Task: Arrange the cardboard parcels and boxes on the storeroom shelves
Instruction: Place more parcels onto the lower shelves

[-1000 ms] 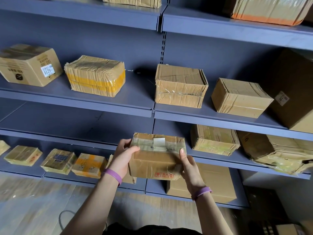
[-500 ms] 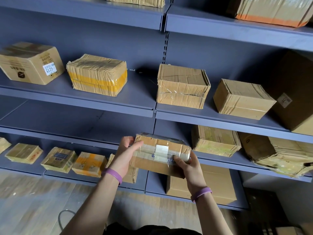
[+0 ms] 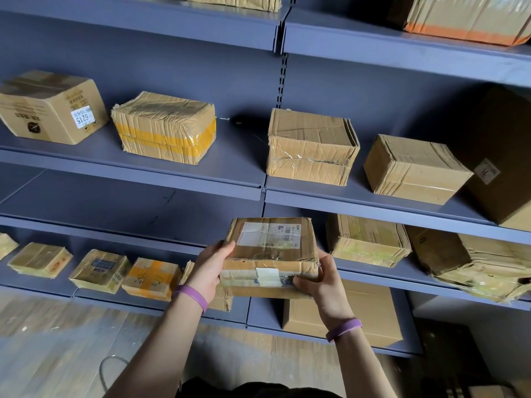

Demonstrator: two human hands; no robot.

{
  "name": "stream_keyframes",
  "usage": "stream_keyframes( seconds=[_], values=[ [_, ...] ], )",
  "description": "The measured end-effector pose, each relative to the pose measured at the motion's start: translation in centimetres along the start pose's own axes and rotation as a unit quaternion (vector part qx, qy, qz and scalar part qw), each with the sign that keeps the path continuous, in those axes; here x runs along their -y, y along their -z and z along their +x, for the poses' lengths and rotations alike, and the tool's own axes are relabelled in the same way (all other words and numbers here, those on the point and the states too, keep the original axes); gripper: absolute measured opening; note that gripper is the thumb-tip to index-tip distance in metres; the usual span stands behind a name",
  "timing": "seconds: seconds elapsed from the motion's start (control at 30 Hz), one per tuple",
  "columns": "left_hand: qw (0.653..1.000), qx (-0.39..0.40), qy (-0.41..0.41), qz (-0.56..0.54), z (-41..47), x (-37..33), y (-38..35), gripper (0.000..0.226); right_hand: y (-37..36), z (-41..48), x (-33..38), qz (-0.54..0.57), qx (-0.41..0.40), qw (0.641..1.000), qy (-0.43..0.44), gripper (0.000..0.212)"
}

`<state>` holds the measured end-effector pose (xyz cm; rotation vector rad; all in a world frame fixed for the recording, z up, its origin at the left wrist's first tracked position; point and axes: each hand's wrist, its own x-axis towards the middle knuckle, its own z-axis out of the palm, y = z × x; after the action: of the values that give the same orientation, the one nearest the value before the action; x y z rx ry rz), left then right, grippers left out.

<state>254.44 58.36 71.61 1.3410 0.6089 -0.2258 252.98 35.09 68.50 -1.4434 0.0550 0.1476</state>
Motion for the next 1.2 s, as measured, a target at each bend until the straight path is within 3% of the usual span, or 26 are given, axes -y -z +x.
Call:
stream_keyframes(
  seconds=[0.07,0.13,0.23,0.5,0.83,0.9,1.1,1.2],
  values=[
    [1.000,-0.004,0.000,0.007,0.1,0.1,0.1,0.019,0.0,0.1,0.1,0.003,0.016,1.000,0.002,0.064],
    [1.000,-0.004,-0.003,0.009,0.2,0.1,0.3,0.017,-0.1,0.0,0.2,0.001,0.017,1.000,-0.018,0.087],
    [1.000,-0.003,-0.014,0.018,0.0,0.0,0.4,0.019,-0.7,-0.3,0.5,0.007,-0.028,0.998,-0.048,0.100],
    [0.996,0.037,-0.053,0.067,-0.7,-0.3,0.8,0.027,-1.6,0.0,1.0,-0.010,-0.123,0.990,-0.075,0.022],
    [0.994,0.044,-0.062,0.073,-0.9,-0.2,0.9,0.033,-1.7,-0.3,0.8,-0.010,-0.145,0.986,-0.084,0.011],
    [0.993,0.052,-0.064,0.079,-0.8,-0.1,1.1,0.035,-1.6,-0.4,0.7,-0.005,-0.139,0.987,-0.078,0.017],
    [0.981,0.069,-0.089,0.160,-0.3,0.2,1.3,0.066,-1.0,0.1,1.0,0.034,-0.154,0.982,-0.099,0.087],
    [0.973,0.046,-0.103,0.204,-0.5,0.1,1.0,0.058,-0.8,0.2,1.4,0.039,-0.130,0.987,-0.087,0.088]
  ],
)
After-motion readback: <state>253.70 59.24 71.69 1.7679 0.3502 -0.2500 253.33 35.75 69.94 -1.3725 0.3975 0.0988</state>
